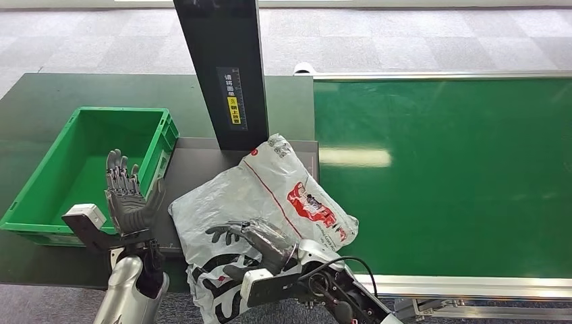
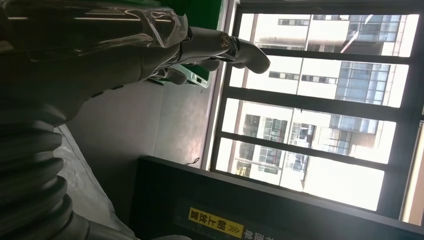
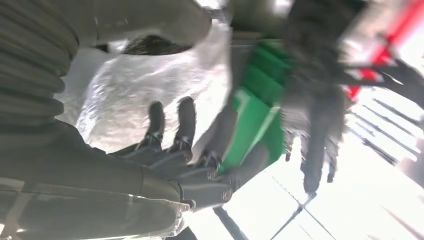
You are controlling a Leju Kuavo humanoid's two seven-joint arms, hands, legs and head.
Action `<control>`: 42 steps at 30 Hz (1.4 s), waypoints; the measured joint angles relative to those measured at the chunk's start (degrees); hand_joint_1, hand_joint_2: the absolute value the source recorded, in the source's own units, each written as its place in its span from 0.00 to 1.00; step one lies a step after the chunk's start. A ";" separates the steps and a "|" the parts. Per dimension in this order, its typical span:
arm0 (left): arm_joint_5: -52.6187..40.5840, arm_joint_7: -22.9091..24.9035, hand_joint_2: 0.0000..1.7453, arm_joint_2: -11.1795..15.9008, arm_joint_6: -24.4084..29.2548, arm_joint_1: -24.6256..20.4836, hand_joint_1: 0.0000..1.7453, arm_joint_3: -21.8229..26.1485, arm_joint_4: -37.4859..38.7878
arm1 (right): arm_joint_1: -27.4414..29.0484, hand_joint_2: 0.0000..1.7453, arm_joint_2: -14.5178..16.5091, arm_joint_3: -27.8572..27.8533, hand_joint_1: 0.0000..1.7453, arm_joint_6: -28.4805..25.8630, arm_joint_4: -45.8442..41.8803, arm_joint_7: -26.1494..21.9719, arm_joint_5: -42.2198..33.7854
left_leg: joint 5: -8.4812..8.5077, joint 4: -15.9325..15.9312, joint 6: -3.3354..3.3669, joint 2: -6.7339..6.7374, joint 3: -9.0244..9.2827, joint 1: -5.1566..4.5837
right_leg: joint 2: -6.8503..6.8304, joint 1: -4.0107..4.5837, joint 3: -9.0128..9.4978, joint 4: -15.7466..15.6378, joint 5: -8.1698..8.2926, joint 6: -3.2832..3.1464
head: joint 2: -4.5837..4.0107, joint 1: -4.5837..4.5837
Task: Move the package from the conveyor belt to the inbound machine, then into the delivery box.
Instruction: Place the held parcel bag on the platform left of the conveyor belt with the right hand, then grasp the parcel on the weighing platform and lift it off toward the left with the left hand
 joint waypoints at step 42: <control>-21.20 1.74 1.00 2.08 -17.58 6.38 0.00 -13.04 -11.61 | -0.37 1.00 -3.42 -31.07 0.00 -1.56 -8.54 11.45 -30.89 | -0.01 0.01 0.01 -0.04 -0.02 -0.02 | 0.01 -0.02 0.01 -0.01 0.01 0.00 | 0.00 -0.01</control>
